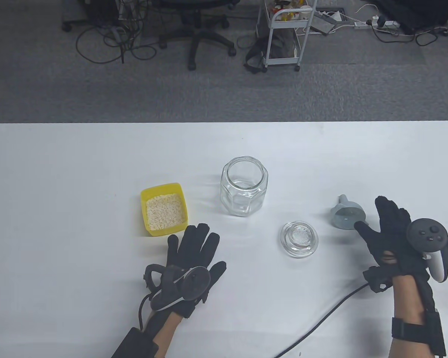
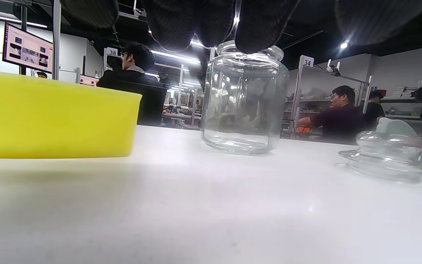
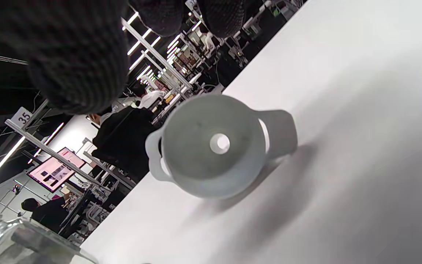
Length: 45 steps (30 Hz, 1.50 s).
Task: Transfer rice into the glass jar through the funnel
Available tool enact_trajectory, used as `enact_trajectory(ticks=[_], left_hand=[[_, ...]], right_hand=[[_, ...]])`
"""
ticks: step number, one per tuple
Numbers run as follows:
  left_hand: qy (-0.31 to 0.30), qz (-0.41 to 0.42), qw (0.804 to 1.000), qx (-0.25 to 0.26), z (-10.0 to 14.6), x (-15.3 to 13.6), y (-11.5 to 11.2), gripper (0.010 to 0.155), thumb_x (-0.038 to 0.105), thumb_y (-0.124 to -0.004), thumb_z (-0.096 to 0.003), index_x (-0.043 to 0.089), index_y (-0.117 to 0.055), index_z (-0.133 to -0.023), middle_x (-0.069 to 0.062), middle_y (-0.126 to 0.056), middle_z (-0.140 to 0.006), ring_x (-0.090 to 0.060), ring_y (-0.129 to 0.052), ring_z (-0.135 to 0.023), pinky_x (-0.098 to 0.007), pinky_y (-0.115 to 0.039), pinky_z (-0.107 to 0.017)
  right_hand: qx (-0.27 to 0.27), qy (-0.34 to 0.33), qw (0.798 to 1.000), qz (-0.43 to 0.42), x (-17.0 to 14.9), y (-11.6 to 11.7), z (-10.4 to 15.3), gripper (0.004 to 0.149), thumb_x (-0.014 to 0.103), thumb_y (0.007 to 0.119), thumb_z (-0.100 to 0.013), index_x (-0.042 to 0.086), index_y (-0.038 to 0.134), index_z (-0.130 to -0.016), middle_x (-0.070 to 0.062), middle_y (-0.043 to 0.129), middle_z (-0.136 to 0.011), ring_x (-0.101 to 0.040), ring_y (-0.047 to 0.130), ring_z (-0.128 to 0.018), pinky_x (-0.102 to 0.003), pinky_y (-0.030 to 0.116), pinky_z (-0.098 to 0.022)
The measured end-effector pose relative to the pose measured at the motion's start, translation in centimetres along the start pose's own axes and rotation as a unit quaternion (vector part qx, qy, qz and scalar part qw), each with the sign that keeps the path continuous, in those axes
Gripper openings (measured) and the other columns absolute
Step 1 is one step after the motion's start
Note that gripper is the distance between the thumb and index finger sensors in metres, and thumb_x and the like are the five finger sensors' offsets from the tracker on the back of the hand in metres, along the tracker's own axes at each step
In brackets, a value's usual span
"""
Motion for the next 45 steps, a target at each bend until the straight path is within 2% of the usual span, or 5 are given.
enact_trajectory(ticks=[11,20,30,38,45], left_hand=[[0.006,0.002,1.000,-0.008,-0.1,-0.3,-0.2,0.076,0.070,-0.067,-0.0534,0.032,-0.053,-0.117,-0.010,-0.044,-0.129,-0.041,-0.050,-0.118,-0.072,-0.045,-0.077],[0.010,0.002,1.000,-0.011,-0.2,-0.4,-0.2,0.076,0.070,-0.067,-0.0534,0.032,-0.053,-0.117,-0.010,-0.044,-0.129,-0.041,-0.050,-0.118,-0.072,-0.046,-0.077],[0.010,0.003,1.000,-0.012,-0.2,-0.4,-0.3,0.075,0.070,-0.067,-0.0533,0.032,-0.053,-0.117,-0.011,-0.044,-0.129,-0.042,-0.051,-0.118,-0.072,-0.046,-0.077],[0.008,0.005,1.000,-0.010,-0.3,-0.4,-0.3,0.075,0.070,-0.067,-0.0536,0.032,-0.053,-0.117,-0.011,-0.044,-0.129,-0.043,-0.051,-0.118,-0.072,-0.046,-0.077],[0.007,0.004,1.000,-0.010,-0.2,-0.4,-0.4,0.075,0.070,-0.067,-0.0533,0.032,-0.053,-0.117,-0.011,-0.044,-0.129,-0.043,-0.051,-0.118,-0.072,-0.046,-0.077]], right_hand=[[0.051,0.034,0.997,-0.040,-1.1,2.4,-3.6,0.077,0.061,0.085,-0.038,0.036,0.056,-0.105,-0.013,0.050,-0.118,-0.049,0.037,-0.106,-0.064,0.034,-0.073],[0.072,0.032,0.997,-0.022,0.9,4.1,-5.7,0.072,0.064,0.087,-0.036,0.039,0.069,-0.100,-0.012,0.057,-0.116,-0.049,0.046,-0.106,-0.070,0.040,-0.072],[0.045,0.012,0.999,0.004,1.8,5.2,-6.4,0.058,0.057,0.088,-0.038,0.036,0.082,-0.092,-0.012,0.071,-0.108,-0.048,0.064,-0.099,-0.068,0.054,-0.070],[0.030,0.007,0.999,0.017,2.0,5.4,-6.3,0.055,0.055,0.086,-0.039,0.037,0.083,-0.091,-0.012,0.073,-0.107,-0.046,0.079,-0.090,-0.063,0.067,-0.065],[0.023,0.005,0.999,0.023,2.1,5.5,-6.3,0.055,0.056,0.087,-0.038,0.037,0.085,-0.089,-0.011,0.074,-0.105,-0.044,0.083,-0.085,-0.061,0.072,-0.062]])
Point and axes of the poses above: the tracker on the back of each hand, its own x axis roughly to the thumb side, its own z axis roughly from the fingertips to the wrist, y = z × x, the point moved 3 cm from there along -z, roughly from the wrist to the fingertips
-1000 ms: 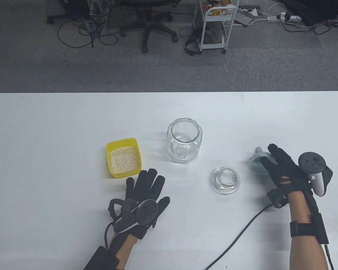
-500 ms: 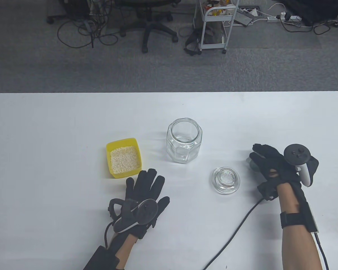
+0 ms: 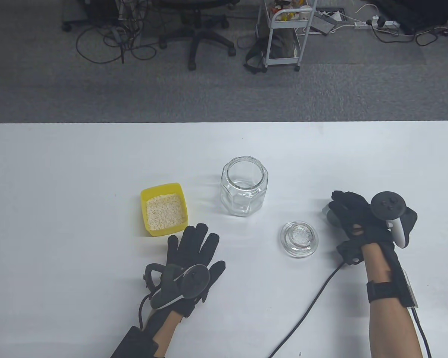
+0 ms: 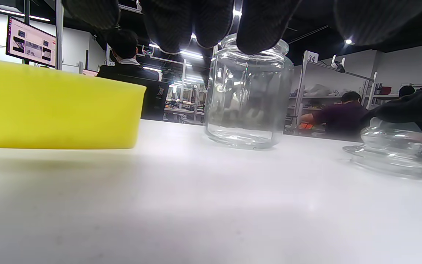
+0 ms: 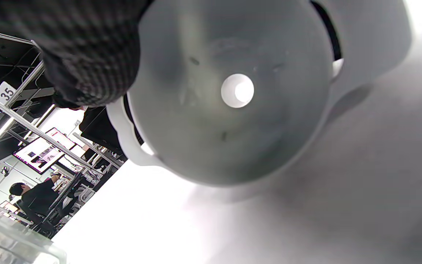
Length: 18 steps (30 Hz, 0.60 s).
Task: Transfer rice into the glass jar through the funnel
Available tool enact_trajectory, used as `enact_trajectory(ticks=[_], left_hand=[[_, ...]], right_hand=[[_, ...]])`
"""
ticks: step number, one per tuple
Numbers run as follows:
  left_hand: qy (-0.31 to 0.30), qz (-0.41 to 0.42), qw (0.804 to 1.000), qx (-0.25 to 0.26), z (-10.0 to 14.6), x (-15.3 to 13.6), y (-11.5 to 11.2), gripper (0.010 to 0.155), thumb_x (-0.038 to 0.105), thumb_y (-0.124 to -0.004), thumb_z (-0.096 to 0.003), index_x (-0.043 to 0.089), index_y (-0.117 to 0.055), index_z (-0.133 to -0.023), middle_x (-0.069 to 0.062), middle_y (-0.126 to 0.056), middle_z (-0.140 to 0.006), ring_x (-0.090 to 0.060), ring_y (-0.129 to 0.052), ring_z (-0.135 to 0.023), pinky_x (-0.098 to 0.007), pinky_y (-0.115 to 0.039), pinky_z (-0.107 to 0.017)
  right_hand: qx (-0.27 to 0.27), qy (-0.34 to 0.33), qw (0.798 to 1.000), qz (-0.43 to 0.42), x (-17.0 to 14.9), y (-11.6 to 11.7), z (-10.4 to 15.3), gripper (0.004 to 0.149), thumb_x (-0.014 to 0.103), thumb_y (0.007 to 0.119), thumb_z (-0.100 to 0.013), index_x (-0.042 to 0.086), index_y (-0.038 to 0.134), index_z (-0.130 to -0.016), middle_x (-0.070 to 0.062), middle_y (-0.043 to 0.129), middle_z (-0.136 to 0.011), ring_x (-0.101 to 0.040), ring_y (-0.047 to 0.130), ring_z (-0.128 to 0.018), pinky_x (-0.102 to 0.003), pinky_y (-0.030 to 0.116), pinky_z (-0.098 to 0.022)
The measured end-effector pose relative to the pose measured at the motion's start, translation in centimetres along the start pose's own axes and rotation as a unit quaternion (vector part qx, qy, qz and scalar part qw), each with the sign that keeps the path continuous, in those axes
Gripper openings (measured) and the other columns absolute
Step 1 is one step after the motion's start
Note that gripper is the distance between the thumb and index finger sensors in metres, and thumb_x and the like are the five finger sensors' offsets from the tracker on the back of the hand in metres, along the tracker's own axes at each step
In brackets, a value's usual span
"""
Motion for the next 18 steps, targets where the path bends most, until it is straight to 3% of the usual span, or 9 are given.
enact_trajectory(ticks=[11,18], left_hand=[[0.001,-0.001,1.000,-0.006,0.01,-0.01,-0.13,0.075,0.070,-0.067,-0.0534,0.031,-0.054,-0.117,-0.012,-0.044,-0.129,-0.043,-0.052,-0.117,-0.072,-0.046,-0.077],[0.003,-0.002,1.000,-0.006,0.02,-0.04,-0.13,0.075,0.070,-0.067,-0.0534,0.031,-0.054,-0.117,-0.013,-0.045,-0.129,-0.044,-0.052,-0.117,-0.072,-0.046,-0.077]], right_hand=[[0.006,-0.008,1.000,0.014,0.13,0.48,-0.02,0.056,0.057,0.089,-0.037,0.038,0.083,-0.089,-0.010,0.073,-0.107,-0.043,0.086,-0.082,-0.059,0.075,-0.059],[-0.012,-0.020,1.000,0.016,0.55,0.55,-0.02,0.053,0.056,0.088,-0.038,0.037,0.085,-0.088,-0.009,0.081,-0.101,-0.045,0.094,-0.070,-0.055,0.081,-0.052]])
Point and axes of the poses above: the tracker on the back of each hand, its own x axis roughly to the thumb side, its own z axis roughly from the fingertips to the wrist, y = z × x, the point moved 3 cm from there along -z, roughly from the wrist to the fingertips
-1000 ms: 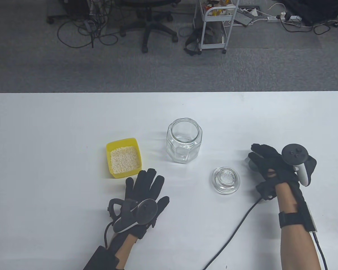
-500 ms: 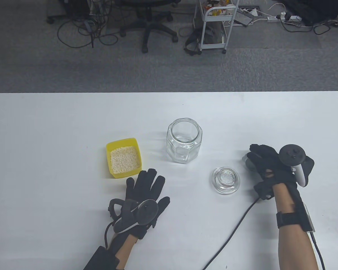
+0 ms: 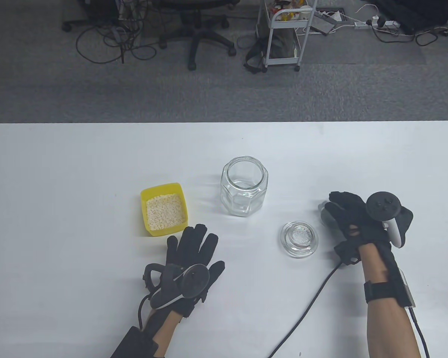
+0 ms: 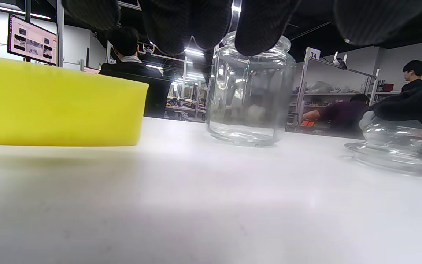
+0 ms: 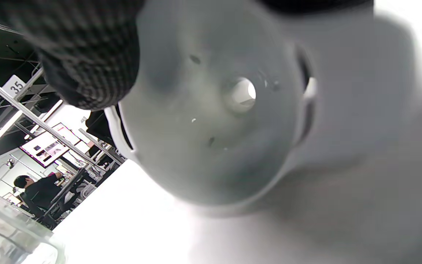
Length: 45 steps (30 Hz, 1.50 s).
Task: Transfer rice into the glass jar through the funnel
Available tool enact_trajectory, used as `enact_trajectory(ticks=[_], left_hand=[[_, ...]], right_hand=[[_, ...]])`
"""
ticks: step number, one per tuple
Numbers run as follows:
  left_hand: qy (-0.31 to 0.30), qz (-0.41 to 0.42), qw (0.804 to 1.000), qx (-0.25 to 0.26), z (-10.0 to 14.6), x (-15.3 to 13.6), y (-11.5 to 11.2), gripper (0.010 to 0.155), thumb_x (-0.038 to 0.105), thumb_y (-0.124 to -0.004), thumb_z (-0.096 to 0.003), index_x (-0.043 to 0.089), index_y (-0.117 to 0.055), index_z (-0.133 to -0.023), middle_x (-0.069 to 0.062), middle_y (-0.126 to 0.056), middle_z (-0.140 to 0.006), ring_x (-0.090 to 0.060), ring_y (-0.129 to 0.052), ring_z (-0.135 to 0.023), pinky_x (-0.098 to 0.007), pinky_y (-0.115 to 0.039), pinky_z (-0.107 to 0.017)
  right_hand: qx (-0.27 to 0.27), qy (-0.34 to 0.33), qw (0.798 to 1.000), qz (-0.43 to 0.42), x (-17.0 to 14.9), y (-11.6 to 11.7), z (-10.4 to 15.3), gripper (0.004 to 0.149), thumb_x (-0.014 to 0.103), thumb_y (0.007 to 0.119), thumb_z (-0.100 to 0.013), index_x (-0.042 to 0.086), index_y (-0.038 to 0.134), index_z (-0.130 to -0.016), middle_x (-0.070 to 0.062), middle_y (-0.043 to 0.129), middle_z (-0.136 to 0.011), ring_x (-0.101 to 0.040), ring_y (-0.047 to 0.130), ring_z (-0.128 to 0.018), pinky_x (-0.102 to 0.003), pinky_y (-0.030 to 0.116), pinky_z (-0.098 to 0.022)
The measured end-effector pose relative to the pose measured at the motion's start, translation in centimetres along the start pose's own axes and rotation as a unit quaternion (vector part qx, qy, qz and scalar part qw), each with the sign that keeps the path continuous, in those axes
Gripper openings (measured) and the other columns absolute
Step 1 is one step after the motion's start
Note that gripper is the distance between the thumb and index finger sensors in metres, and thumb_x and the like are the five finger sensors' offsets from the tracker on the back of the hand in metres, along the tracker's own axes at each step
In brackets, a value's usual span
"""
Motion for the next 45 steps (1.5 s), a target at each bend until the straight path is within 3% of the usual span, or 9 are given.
enact_trajectory(ticks=[18,29,37,45], left_hand=[[-0.003,-0.001,1.000,-0.004,0.0,0.2,-0.1,0.076,0.070,-0.067,-0.0535,0.031,-0.054,-0.117,-0.014,-0.044,-0.129,-0.044,-0.051,-0.117,-0.072,-0.046,-0.077],[-0.004,-0.002,1.000,-0.005,0.0,0.2,-0.2,0.076,0.071,-0.067,-0.0535,0.030,-0.054,-0.117,-0.015,-0.043,-0.129,-0.045,-0.051,-0.117,-0.072,-0.046,-0.077],[-0.004,-0.002,1.000,-0.005,0.0,0.2,-0.2,0.076,0.070,-0.067,-0.0534,0.030,-0.054,-0.117,-0.014,-0.044,-0.129,-0.045,-0.051,-0.117,-0.072,-0.047,-0.077],[-0.009,0.000,1.000,0.001,0.0,0.6,0.0,0.076,0.070,-0.067,-0.0535,0.031,-0.054,-0.117,-0.014,-0.043,-0.129,-0.045,-0.051,-0.117,-0.072,-0.046,-0.077]], right_hand=[[-0.104,-0.039,0.994,-0.025,1.3,-0.3,0.3,0.046,0.051,0.083,-0.042,0.030,0.089,-0.083,-0.011,0.099,-0.084,-0.037,0.103,-0.054,-0.052,0.086,-0.042],[-0.117,-0.052,0.989,-0.073,2.5,-0.2,0.3,0.045,0.050,0.084,-0.042,0.028,0.091,-0.081,-0.011,0.101,-0.081,-0.036,0.104,-0.053,-0.052,0.087,-0.041],[-0.129,-0.099,0.983,-0.089,7.8,-1.6,0.9,0.045,0.051,0.083,-0.042,0.029,0.091,-0.081,-0.009,0.101,-0.081,-0.034,0.104,-0.055,-0.050,0.087,-0.041],[-0.132,-0.156,0.960,-0.194,18.5,-3.2,2.9,0.046,0.050,0.084,-0.043,0.026,0.091,-0.082,-0.011,0.101,-0.080,-0.034,0.104,-0.054,-0.051,0.087,-0.041]])
Point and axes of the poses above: the tracker on the back of each hand, its own x axis roughly to the thumb side, its own z axis roughly from the fingertips to the wrist, y = z × x, the point moved 3 cm from there along -z, roughly from the wrist to the fingertips
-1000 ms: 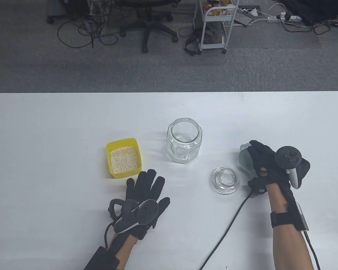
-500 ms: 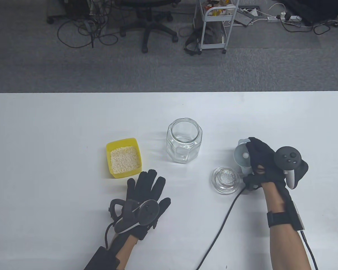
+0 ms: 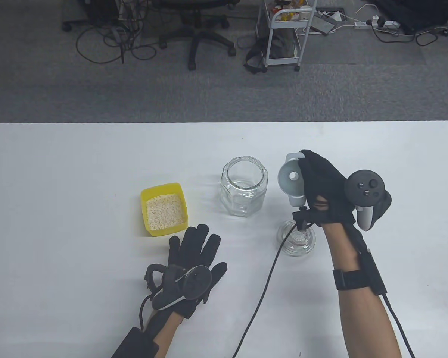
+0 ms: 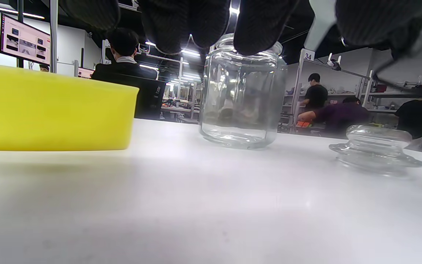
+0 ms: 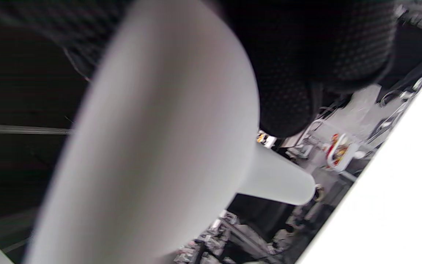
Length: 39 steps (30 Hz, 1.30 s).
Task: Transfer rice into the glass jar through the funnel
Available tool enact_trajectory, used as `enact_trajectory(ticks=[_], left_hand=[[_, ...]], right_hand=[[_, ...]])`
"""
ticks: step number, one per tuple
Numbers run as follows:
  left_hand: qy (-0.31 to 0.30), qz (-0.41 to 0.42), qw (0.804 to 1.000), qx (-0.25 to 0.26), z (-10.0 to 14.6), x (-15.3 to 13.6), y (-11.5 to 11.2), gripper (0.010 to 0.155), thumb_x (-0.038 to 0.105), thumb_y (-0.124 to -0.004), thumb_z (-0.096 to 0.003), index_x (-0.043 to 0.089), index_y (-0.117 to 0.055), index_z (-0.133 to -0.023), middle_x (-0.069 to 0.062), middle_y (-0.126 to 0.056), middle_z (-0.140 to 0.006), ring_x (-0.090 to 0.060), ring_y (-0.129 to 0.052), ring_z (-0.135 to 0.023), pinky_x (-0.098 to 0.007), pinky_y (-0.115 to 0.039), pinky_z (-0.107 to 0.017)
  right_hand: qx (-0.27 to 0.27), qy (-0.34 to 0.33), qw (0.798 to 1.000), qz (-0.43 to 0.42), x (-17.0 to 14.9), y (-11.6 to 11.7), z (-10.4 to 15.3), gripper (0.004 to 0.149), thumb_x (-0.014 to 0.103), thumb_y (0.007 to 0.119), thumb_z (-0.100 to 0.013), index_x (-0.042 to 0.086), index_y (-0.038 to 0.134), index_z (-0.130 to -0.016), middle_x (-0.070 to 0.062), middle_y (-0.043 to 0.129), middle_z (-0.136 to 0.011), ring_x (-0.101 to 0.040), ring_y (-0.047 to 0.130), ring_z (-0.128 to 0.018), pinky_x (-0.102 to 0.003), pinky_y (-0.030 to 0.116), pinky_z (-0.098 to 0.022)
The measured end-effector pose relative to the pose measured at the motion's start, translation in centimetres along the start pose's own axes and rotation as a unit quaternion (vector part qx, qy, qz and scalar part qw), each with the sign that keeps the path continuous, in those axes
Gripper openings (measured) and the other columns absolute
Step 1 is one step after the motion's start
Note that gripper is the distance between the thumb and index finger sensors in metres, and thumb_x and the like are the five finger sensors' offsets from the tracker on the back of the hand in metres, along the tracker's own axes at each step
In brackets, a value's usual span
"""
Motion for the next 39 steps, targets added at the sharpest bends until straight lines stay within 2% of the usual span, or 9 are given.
enact_trajectory(ticks=[3,6,12,17,31,39], left_hand=[[-0.003,0.000,1.000,0.000,0.0,0.2,0.0,0.076,0.070,-0.067,-0.0533,0.031,-0.054,-0.117,-0.014,-0.043,-0.129,-0.045,-0.051,-0.117,-0.072,-0.046,-0.077],[-0.004,-0.001,1.000,0.001,0.1,0.2,0.0,0.076,0.070,-0.067,-0.0534,0.031,-0.054,-0.117,-0.014,-0.043,-0.129,-0.044,-0.051,-0.117,-0.072,-0.046,-0.077],[-0.004,0.000,1.000,0.003,0.1,0.2,0.0,0.076,0.070,-0.067,-0.0534,0.031,-0.054,-0.117,-0.014,-0.043,-0.129,-0.044,-0.051,-0.117,-0.072,-0.046,-0.077],[-0.002,0.003,1.000,0.006,0.1,0.2,0.0,0.076,0.070,-0.067,-0.0533,0.031,-0.054,-0.117,-0.014,-0.043,-0.129,-0.044,-0.051,-0.117,-0.072,-0.046,-0.077],[-0.003,0.002,1.000,0.002,0.0,0.2,-0.1,0.076,0.070,-0.067,-0.0534,0.031,-0.054,-0.117,-0.014,-0.043,-0.129,-0.044,-0.051,-0.117,-0.072,-0.046,-0.077],[-0.007,0.002,1.000,0.001,0.0,0.3,-0.2,0.076,0.070,-0.067,-0.0535,0.030,-0.054,-0.117,-0.014,-0.043,-0.129,-0.044,-0.051,-0.117,-0.072,-0.046,-0.077]], right_hand=[[0.010,-0.006,1.000,-0.006,3.4,1.6,-0.5,0.045,0.050,0.084,-0.044,0.027,0.091,-0.081,-0.011,0.102,-0.079,-0.033,0.104,-0.053,-0.050,0.087,-0.041],[0.027,0.011,1.000,-0.008,4.9,3.5,-0.9,0.046,0.050,0.084,-0.044,0.026,0.091,-0.082,-0.011,0.102,-0.079,-0.033,0.104,-0.053,-0.050,0.087,-0.040],[0.055,0.041,0.998,0.011,4.5,6.7,-1.2,0.046,0.050,0.084,-0.044,0.025,0.091,-0.082,-0.011,0.103,-0.078,-0.033,0.105,-0.052,-0.049,0.088,-0.039],[0.071,0.068,0.995,0.025,3.5,8.3,-1.5,0.046,0.050,0.084,-0.044,0.025,0.092,-0.081,-0.011,0.103,-0.077,-0.033,0.105,-0.051,-0.049,0.088,-0.039],[0.077,0.091,0.992,0.045,2.7,9.1,-1.4,0.046,0.050,0.084,-0.044,0.025,0.092,-0.081,-0.012,0.103,-0.075,-0.031,0.105,-0.049,-0.048,0.088,-0.038],[0.069,0.138,0.984,0.087,2.2,9.9,-1.4,0.046,0.050,0.084,-0.044,0.024,0.092,-0.080,-0.012,0.104,-0.071,-0.029,0.105,-0.045,-0.047,0.089,-0.036]])
Point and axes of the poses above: the tracker on the back of each hand, its own x axis roughly to the thumb side, its own z axis roughly from the fingertips to the wrist, y = z × x, the point moved 3 cm from there along -z, roughly from the wrist to the fingertips
